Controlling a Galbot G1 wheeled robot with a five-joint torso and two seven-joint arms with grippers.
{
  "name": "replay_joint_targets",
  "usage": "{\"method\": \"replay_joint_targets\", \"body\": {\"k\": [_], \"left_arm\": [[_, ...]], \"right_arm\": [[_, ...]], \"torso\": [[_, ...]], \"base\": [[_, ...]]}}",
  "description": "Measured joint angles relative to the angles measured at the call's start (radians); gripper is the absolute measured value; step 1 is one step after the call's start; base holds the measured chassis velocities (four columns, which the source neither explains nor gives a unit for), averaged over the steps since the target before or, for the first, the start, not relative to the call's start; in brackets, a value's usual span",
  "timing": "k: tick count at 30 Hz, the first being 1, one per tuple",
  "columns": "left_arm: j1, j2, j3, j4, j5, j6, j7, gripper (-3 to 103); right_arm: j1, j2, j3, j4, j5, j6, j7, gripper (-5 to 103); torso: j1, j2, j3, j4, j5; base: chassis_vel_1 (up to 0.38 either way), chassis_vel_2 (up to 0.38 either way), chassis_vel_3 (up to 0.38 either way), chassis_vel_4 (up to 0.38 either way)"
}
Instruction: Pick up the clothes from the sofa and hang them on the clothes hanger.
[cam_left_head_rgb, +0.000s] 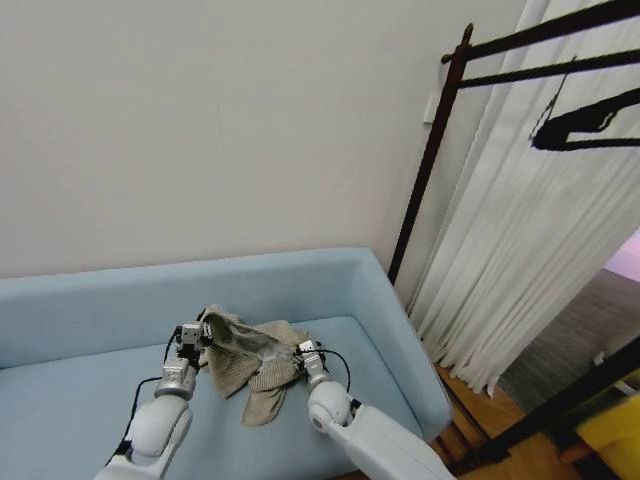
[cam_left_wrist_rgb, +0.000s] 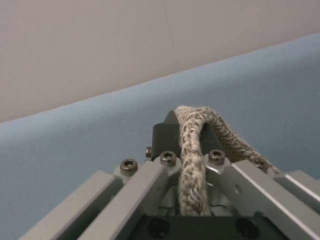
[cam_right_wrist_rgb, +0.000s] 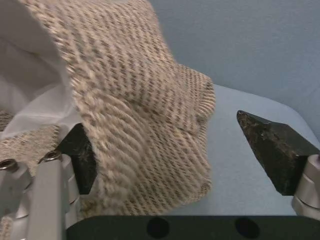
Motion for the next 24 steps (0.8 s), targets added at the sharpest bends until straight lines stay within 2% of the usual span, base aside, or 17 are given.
{"method": "replay_joint_targets", "body": {"k": [2,4,8,10,13,15,20,24], "left_arm": [[-0.001,0.0,0.001,0.001,0.0,0.001,0.001,2],[-0.002,0.0,0.002,0.001,0.0,0.001,0.001,2],[-0.004,0.0,0.0,0.002,-0.001,0.004,0.001,2],[-0.004,0.0,-0.001,0.002,-0.001,0.004,0.001,2],[-0.004,0.0,-0.004,0.002,-0.002,0.005,0.002,2],[-0.004,0.0,-0.005,0.002,-0.003,0.005,0.002,2],[-0.004,0.001,-0.014,0.002,-0.005,0.005,0.002,2],[-0.003,0.003,-0.021,0.003,-0.007,0.004,0.002,2]], "right_arm": [[0.002,0.006,-0.009,-0.007,-0.001,0.003,-0.001,69],[0.003,0.007,-0.012,-0.009,-0.001,0.005,-0.001,69],[0.004,0.01,-0.026,-0.022,-0.009,0.016,-0.012,47],[0.004,0.01,-0.028,-0.022,-0.01,0.017,-0.015,47],[0.004,0.008,-0.029,-0.025,-0.011,0.019,-0.018,30],[0.004,0.008,-0.028,-0.027,-0.011,0.02,-0.019,30],[0.004,0.001,-0.026,-0.026,-0.014,0.023,-0.021,4],[0.015,-0.009,-0.016,-0.015,-0.014,0.023,-0.021,2]], "torso": [[0.0,0.0,0.0,0.0,0.0],[0.0,0.0,0.0,0.0,0.0],[0.0,0.0,0.0,-0.0001,0.0],[0.0,0.0,0.0,-0.0001,0.0],[0.0,0.0,0.0,-0.0001,0.0],[0.0,0.0,0.0,-0.0001,0.0],[0.0,0.0,0.0,-0.0001,0.0],[0.0,0.0,0.0,0.0,0.0]], "base": [[0.0,0.0,0.0,0.0],[0.0,0.0,0.0,0.0],[0.0,0.0,0.0,0.0],[0.0,0.0,0.0,0.0],[0.0,0.0,0.0,0.0],[0.0,0.0,0.0,0.0],[0.0,0.0,0.0,0.0],[0.0,0.0,0.0,0.0]]}}
